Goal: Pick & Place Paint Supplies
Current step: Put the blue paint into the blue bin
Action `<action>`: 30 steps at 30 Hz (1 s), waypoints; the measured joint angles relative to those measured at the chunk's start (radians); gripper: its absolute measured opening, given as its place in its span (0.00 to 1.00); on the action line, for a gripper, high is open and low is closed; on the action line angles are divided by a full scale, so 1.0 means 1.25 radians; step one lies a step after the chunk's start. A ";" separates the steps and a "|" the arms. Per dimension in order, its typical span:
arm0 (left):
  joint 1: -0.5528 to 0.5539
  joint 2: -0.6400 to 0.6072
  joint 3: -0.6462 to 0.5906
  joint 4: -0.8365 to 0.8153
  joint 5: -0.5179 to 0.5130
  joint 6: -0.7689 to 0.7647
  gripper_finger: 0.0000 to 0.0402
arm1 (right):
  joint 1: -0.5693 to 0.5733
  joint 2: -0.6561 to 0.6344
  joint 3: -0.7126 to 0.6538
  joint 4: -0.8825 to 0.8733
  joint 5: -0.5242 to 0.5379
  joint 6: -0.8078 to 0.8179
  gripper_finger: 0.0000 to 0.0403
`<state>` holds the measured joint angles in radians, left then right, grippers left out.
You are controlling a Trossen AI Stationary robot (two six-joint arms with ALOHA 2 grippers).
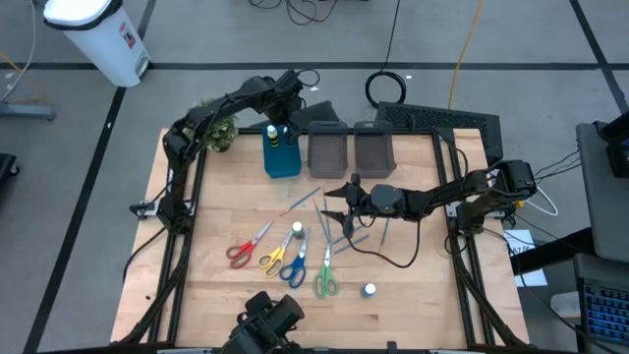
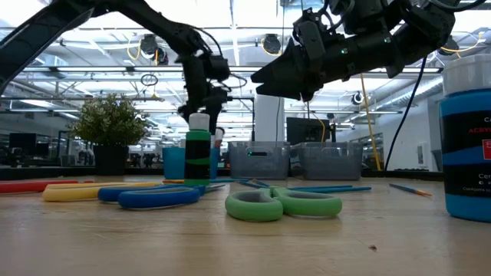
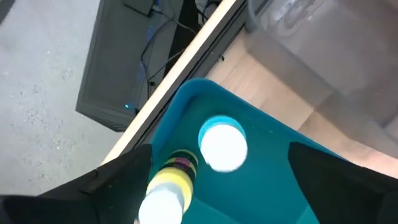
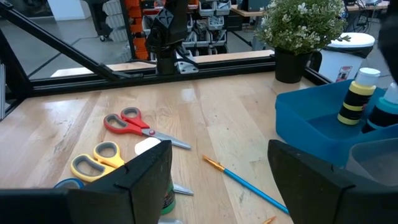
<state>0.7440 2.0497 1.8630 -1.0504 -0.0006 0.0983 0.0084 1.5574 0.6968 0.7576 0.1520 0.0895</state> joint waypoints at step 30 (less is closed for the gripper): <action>-0.180 -0.800 -0.818 0.623 0.215 0.005 0.99 | 0.000 0.000 0.000 -0.023 -0.021 -0.013 0.64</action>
<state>0.5196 1.0496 0.8409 -0.2718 0.2680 0.1044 0.0082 1.5578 0.6964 0.7284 0.1254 0.0736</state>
